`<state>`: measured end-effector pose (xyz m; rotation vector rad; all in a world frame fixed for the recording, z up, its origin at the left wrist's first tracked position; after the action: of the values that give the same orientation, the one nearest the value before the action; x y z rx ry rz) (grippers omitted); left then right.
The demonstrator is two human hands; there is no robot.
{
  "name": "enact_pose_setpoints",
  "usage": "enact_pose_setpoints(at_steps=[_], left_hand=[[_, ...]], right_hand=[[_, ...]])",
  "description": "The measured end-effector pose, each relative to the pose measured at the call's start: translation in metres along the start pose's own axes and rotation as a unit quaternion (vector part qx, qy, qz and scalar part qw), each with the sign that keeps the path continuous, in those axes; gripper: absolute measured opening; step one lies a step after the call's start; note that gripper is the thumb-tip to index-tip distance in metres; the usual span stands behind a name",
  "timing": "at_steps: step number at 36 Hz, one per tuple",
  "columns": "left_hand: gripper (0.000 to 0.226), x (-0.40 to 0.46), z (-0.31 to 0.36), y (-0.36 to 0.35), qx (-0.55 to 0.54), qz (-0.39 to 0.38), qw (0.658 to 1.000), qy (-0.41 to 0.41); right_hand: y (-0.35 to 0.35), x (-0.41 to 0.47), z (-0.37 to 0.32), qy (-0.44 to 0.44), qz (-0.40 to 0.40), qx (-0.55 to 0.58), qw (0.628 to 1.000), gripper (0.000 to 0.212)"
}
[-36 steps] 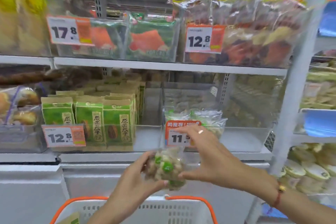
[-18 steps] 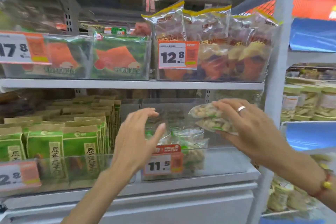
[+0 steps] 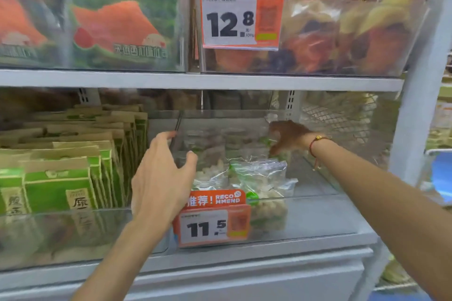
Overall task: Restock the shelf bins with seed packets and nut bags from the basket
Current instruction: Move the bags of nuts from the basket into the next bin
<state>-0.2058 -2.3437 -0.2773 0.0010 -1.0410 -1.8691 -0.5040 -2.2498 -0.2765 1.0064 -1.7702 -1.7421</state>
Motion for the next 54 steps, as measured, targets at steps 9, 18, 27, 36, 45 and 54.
enact_pose_setpoints(at_steps=[9, 18, 27, 36, 45, 54], left_hand=[[0.035, 0.001, 0.002, -0.003, 0.016, -0.007, 1.0, -0.004], [0.041, -0.001, 0.0, -0.002, 0.001, -0.011, 1.0, 0.024], [0.039, 0.0, 0.001, -0.002, 0.012, -0.014, 1.0, 0.01], [0.037, -0.001, 0.001, -0.002, 0.01, -0.009, 1.0, 0.008], [0.036, -0.003, 0.002, 0.001, 0.012, -0.004, 1.0, 0.013], [0.035, -0.005, 0.003, 0.004, 0.0, -0.003, 1.0, 0.012]], right_hand=[[0.0, 0.004, 0.0, -0.015, 0.163, -0.154, 0.974, 0.069], [-0.004, 0.001, -0.002, 0.019, 0.143, -0.043, 0.989, 0.07], [-0.002, -0.004, -0.001, 0.061, 0.192, -0.028, 0.979, 0.043], [-0.004, -0.01, -0.008, 0.048, 0.198, -0.058, 0.977, 0.046], [-0.007, -0.003, -0.001, 0.041, 0.177, 0.008, 0.983, 0.055], [0.008, -0.036, 0.004, 0.026, 0.15, 0.007, 0.988, 0.046]])
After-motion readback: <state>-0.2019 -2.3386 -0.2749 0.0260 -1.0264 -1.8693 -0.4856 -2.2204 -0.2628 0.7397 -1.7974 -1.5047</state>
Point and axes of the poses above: each hand's wrist, its own x-axis towards the middle knuckle, its own y-axis out of the back of the hand, z = x × y, the point moved 7 cm from there along x, towards the middle knuckle, and after that the axes turned 11 degrees about -z, right-handed, at the moved point
